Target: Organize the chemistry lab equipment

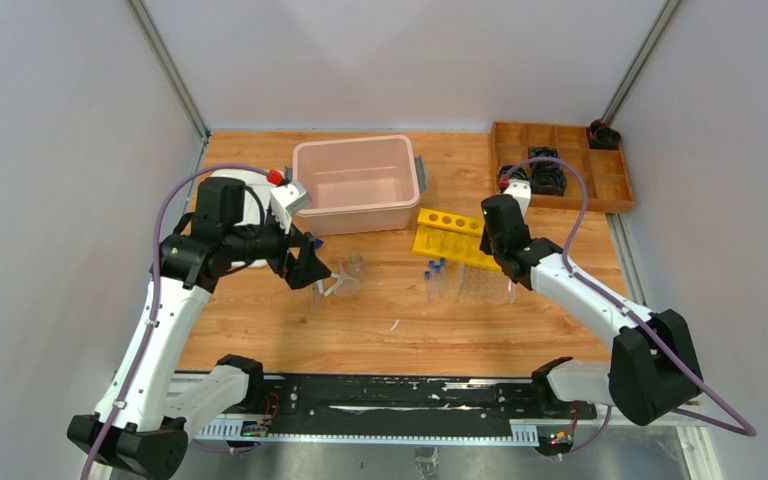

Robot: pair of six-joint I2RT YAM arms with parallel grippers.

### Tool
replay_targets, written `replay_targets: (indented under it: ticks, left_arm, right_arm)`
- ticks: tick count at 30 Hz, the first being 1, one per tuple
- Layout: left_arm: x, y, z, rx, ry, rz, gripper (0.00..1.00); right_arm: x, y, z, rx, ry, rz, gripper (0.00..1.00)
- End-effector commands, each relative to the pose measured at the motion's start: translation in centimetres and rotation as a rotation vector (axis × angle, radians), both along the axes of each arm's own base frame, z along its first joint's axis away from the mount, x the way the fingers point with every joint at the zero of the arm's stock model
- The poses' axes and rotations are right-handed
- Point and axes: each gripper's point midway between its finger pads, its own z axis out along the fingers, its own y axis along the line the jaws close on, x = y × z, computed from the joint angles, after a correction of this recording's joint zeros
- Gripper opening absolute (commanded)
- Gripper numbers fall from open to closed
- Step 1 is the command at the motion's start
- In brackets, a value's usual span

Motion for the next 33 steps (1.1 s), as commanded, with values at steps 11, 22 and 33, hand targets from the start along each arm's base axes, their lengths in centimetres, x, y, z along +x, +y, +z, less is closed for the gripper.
replay_targets:
  ticks: [11,22,33]
  left_arm:
    - [-0.4,-0.2,1.2,-0.014,-0.045,-0.022,1.00]
    - [-0.3,-0.2,1.1,-0.010,-0.047,-0.022,1.00]
    - [-0.3,-0.1,1.2,-0.008,-0.050,-0.019,1.00]
  right_arm:
    - [0.4,-0.7,-0.4,-0.034,0.042,-0.037,0.30]
    - [1.1,-0.5,-1.1,-0.053,0.068,-0.034,0.34]
    - [0.9,-0.8,-2.0,-0.058,0.082,-0.049,0.24]
